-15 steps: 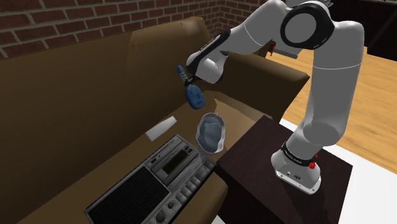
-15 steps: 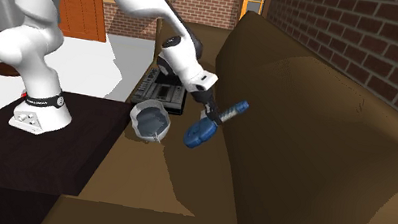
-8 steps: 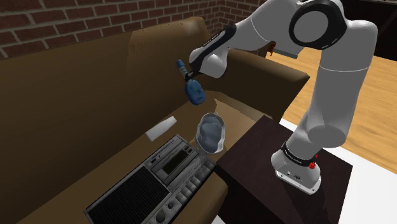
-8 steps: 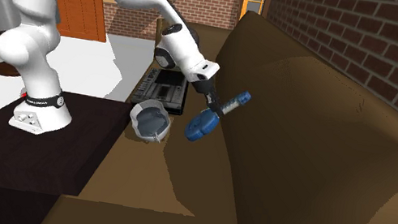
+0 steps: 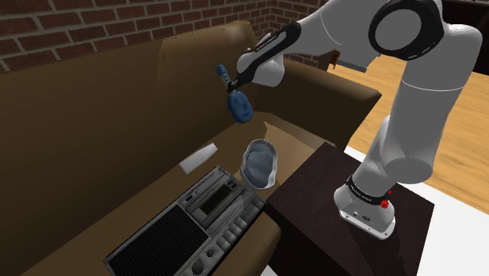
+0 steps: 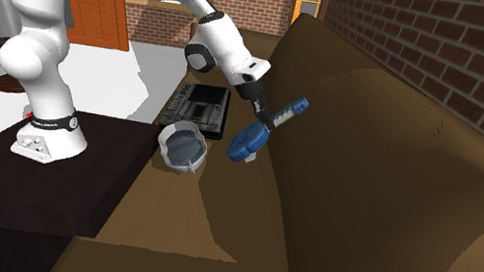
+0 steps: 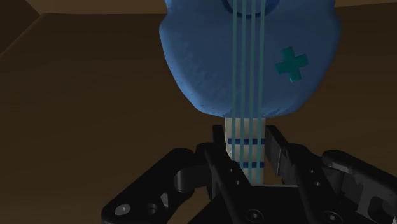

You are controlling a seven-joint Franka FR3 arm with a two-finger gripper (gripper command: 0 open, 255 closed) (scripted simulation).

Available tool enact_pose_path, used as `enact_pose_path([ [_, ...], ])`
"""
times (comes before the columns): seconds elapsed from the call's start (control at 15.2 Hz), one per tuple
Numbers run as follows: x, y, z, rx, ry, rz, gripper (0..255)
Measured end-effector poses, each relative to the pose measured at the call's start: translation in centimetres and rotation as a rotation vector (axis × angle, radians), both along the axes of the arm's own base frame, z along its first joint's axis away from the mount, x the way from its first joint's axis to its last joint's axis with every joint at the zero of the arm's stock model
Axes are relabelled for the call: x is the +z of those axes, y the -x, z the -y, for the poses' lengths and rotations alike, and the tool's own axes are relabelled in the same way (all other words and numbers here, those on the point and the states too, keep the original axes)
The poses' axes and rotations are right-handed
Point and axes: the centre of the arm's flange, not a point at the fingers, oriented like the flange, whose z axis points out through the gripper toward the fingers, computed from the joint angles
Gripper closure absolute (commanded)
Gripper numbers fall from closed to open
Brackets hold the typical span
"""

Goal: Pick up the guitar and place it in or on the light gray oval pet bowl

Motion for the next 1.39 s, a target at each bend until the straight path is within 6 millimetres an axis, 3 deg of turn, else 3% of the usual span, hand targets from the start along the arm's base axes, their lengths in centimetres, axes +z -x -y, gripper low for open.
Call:
enact_pose_path([
  [0.53,3.7,0.7,-0.1,0.0,0.0,0.0,255],
  [1.39,5.2,16.5,-5.3,0.0,-0.002,-0.002,255],
])
